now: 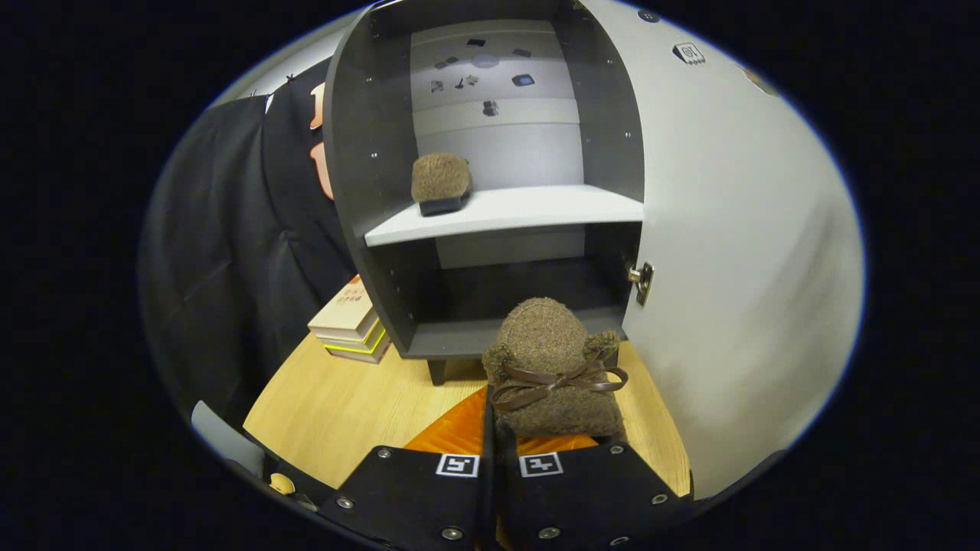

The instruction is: Open the shoe cabinet door, grab the shoes and put them into the shoe cabinet, then close the shoe cabinet door.

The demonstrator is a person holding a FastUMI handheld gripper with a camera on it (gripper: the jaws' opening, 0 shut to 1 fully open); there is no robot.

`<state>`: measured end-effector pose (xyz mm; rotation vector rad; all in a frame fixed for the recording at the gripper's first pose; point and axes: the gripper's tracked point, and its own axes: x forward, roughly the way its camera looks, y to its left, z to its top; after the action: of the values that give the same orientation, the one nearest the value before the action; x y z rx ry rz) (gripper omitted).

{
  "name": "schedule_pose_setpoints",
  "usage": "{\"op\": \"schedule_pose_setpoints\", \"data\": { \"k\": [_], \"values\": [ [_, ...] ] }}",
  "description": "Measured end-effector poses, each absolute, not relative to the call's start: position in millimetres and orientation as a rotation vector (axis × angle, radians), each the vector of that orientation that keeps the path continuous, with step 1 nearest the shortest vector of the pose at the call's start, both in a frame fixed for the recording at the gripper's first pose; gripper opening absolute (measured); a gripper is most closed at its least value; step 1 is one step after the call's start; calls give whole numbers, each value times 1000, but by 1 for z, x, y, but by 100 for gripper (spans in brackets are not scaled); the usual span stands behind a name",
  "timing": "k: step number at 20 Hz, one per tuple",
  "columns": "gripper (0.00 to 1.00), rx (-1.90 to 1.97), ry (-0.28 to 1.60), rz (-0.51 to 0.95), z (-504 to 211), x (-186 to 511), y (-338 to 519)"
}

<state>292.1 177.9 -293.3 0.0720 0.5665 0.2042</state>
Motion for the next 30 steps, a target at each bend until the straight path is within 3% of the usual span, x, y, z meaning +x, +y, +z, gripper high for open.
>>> {"op": "schedule_pose_setpoints", "data": {
  "k": [8,16,30],
  "values": [
    [5,21,456,133,-217,355,182],
    [5,-7,422,175,-174,433,191],
    [5,-40,443,235,-173,572,213]
  ]
}}
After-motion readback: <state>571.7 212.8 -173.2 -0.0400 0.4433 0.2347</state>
